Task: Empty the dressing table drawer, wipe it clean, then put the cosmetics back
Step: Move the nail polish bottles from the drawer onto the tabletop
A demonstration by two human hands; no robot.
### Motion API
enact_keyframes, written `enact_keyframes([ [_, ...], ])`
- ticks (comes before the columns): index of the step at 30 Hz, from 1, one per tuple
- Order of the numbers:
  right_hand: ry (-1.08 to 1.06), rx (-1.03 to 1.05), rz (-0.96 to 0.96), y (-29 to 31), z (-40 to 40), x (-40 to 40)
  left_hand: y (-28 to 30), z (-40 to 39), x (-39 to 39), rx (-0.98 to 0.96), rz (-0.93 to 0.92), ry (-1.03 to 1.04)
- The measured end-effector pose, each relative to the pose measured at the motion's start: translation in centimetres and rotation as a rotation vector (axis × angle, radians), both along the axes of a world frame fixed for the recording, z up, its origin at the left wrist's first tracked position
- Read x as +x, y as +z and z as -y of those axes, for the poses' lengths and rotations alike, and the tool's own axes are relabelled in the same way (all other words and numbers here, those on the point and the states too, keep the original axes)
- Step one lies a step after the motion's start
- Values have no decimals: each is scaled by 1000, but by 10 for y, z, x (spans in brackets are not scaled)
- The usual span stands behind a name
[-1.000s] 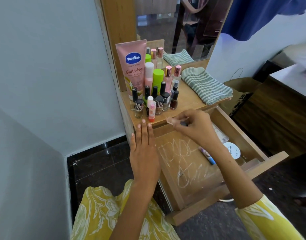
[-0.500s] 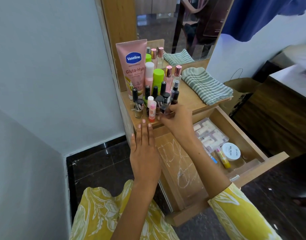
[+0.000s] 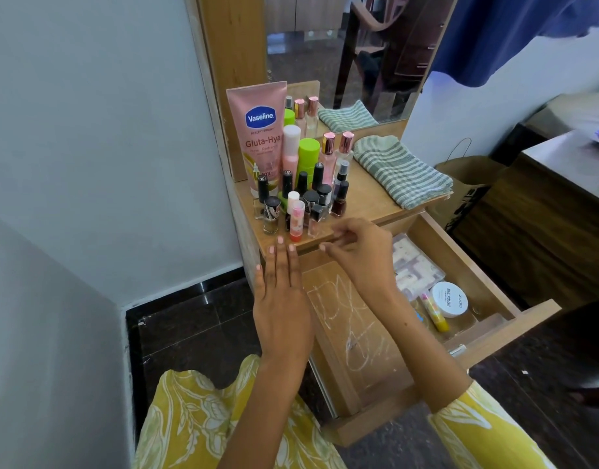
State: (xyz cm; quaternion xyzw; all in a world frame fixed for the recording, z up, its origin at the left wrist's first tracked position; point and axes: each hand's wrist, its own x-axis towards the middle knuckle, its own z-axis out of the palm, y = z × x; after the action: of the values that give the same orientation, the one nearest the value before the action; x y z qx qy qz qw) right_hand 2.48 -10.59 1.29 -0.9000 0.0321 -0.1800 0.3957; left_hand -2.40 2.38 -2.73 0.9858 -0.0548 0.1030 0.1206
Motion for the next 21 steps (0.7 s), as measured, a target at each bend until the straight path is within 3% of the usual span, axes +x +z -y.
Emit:
enact_keyframes([
  [3, -57, -90, 34, -7, 28, -19, -1, -1, 0, -4, 0, -5],
  [5, -126, -214, -73, -13, 54, -26, -2, -2, 0, 5, -1, -7],
  [9, -180, -645, -693, -28, 94, -31, -1, 0, 0, 24, 4, -5],
  [10, -174, -716, -773, -33, 96, -33, -1, 0, 0, 27, 6, -5],
  [14, -120, -862, -758, -52, 92, -39, 2, -1, -1, 35, -11, -3],
  [17, -50, -753, -748, -50, 84, -42, 7, -3, 0, 26, -29, -27],
  [21, 195, -181, -581, -31, 59, -45, 19, -11, -1, -149, -17, -76],
])
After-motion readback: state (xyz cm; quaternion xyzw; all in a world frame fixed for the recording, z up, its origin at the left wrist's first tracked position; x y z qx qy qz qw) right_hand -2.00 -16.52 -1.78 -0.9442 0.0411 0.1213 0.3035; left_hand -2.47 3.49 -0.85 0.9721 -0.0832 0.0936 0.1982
